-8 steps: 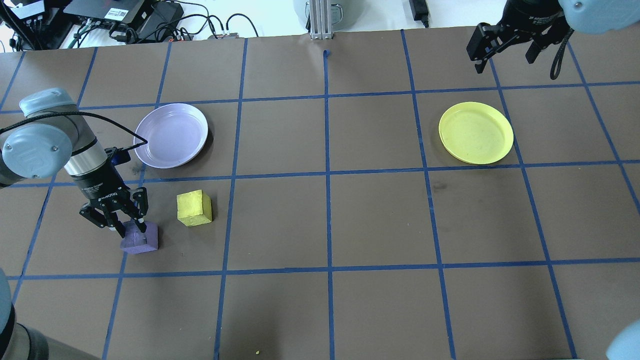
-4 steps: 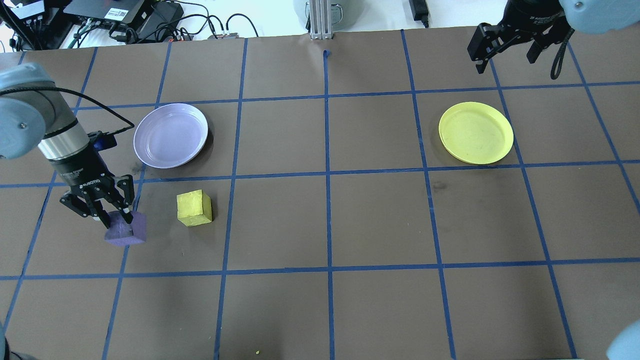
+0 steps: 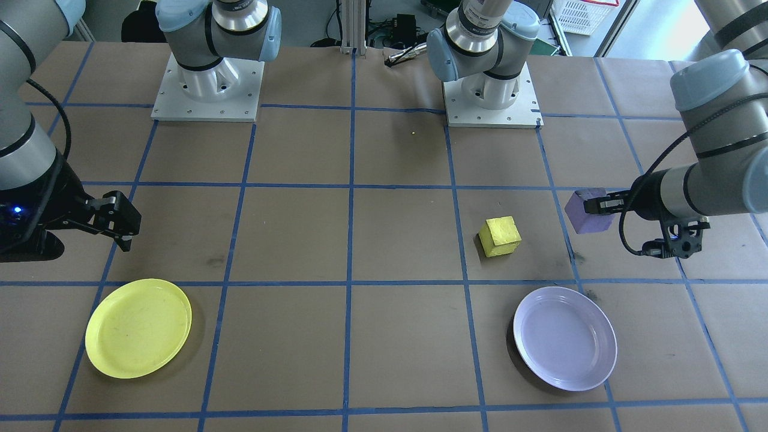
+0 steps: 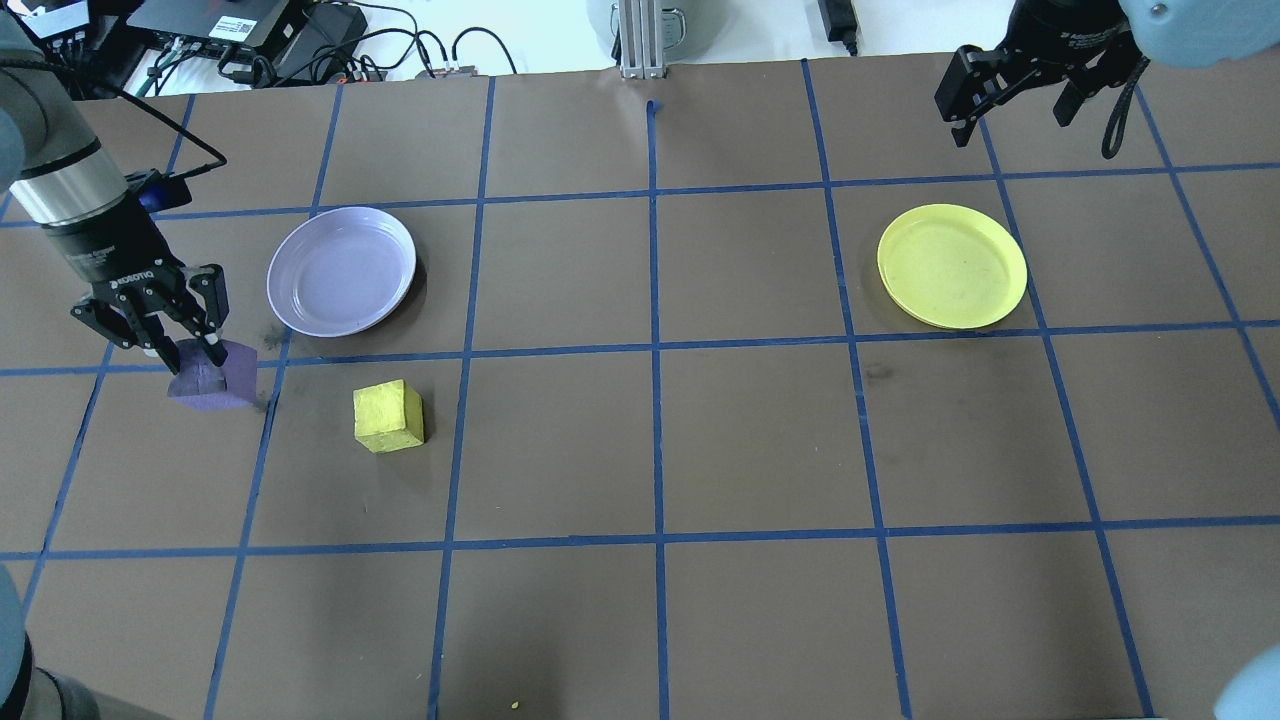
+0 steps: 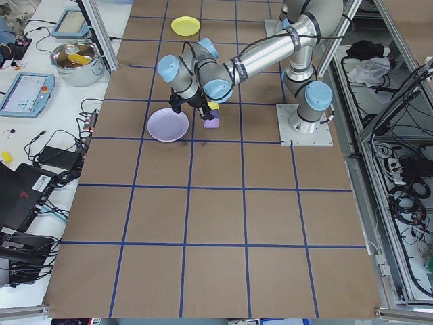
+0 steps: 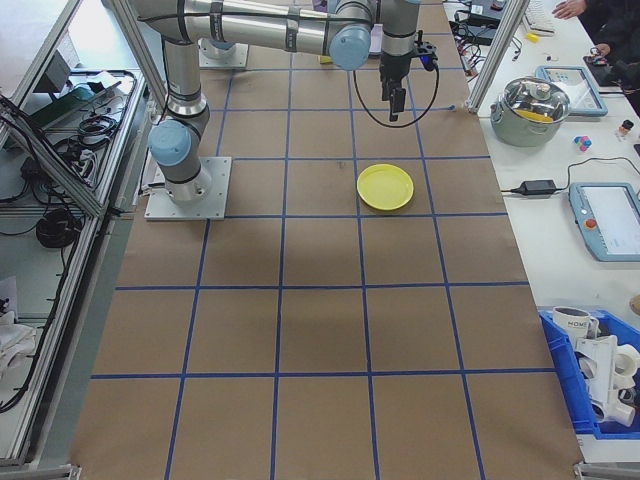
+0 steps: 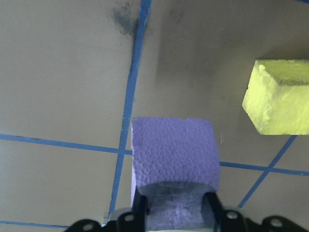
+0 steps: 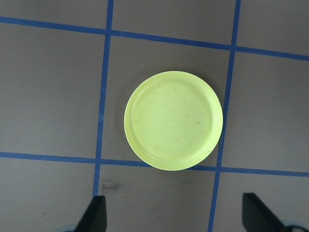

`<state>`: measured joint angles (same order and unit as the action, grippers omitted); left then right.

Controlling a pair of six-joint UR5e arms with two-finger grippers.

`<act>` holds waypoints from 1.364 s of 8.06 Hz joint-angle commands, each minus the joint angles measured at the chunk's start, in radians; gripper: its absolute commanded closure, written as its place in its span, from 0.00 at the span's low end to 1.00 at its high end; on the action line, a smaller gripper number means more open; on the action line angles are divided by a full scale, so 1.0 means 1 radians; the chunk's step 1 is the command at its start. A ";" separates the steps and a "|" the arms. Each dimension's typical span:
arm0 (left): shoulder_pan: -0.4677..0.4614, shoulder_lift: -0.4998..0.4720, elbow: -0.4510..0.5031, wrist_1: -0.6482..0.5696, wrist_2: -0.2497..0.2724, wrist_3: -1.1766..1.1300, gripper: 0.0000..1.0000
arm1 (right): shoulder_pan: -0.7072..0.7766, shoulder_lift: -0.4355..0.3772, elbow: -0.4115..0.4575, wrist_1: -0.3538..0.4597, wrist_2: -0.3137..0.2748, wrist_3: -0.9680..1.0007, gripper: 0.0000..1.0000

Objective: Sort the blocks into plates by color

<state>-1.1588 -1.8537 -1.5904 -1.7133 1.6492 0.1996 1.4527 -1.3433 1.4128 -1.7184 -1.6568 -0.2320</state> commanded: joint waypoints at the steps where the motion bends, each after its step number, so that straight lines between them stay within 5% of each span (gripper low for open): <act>1: -0.027 -0.102 0.174 -0.014 -0.006 0.001 0.83 | 0.000 0.000 0.000 -0.003 0.005 -0.001 0.00; 5: -0.108 -0.292 0.352 0.024 -0.034 -0.009 0.83 | 0.000 0.000 0.000 -0.007 -0.003 -0.001 0.00; 10: -0.139 -0.360 0.374 0.083 -0.034 0.034 0.80 | 0.000 0.000 0.000 -0.004 -0.003 -0.001 0.00; 11: -0.139 -0.364 0.374 0.124 -0.034 0.035 0.71 | 0.000 0.000 0.000 -0.006 0.002 -0.001 0.00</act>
<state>-1.2950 -2.2074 -1.2174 -1.6384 1.6153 0.2285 1.4527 -1.3438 1.4128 -1.7251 -1.6596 -0.2332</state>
